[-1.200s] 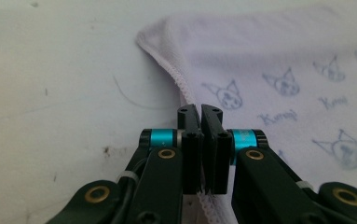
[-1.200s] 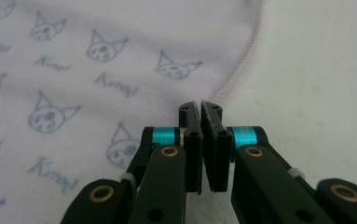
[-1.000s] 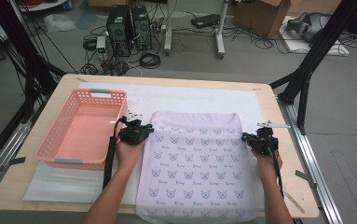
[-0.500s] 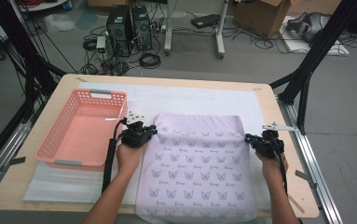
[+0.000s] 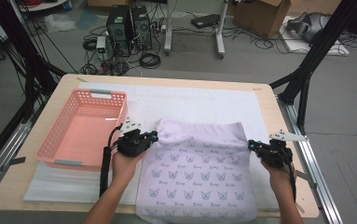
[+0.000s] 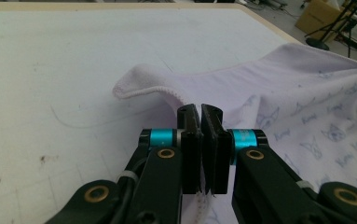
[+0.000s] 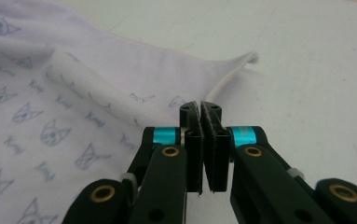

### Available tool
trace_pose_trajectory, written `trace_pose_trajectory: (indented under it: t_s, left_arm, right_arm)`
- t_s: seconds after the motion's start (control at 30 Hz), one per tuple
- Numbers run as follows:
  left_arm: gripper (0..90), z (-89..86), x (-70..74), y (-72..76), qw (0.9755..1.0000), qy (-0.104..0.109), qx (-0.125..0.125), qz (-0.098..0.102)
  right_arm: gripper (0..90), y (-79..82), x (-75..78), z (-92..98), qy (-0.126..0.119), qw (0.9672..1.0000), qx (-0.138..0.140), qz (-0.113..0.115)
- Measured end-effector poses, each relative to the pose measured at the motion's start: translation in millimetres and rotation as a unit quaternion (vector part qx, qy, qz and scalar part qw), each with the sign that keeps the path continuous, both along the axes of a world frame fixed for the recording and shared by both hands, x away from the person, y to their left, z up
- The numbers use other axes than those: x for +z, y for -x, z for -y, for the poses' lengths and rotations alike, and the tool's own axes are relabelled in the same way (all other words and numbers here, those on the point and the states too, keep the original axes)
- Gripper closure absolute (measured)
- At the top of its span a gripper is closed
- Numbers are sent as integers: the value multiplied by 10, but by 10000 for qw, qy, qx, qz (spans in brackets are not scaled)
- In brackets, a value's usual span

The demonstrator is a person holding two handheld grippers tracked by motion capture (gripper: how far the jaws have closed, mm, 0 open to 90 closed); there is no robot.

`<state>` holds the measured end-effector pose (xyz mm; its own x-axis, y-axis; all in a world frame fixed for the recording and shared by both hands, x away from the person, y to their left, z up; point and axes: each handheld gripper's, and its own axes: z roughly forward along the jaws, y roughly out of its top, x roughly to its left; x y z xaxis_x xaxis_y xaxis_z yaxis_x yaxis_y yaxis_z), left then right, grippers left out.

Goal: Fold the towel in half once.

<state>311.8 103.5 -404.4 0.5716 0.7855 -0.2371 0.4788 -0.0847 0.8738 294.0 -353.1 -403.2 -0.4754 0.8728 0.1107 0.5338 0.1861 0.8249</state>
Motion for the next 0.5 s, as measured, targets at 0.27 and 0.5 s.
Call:
trace_pose_trajectory:
  t_s: [0.27, 0.5]
  left_arm:
    - [861, -122, -23, 256, 9999, -67, -107, 0]
    - [860, -166, -117, 509, 9991, -291, -295, -91]
  right_arm:
    - [881, 281, -15, 58, -101, 9999, 78, 11]
    - [881, 505, -64, 55, -37, 9997, 208, -112]
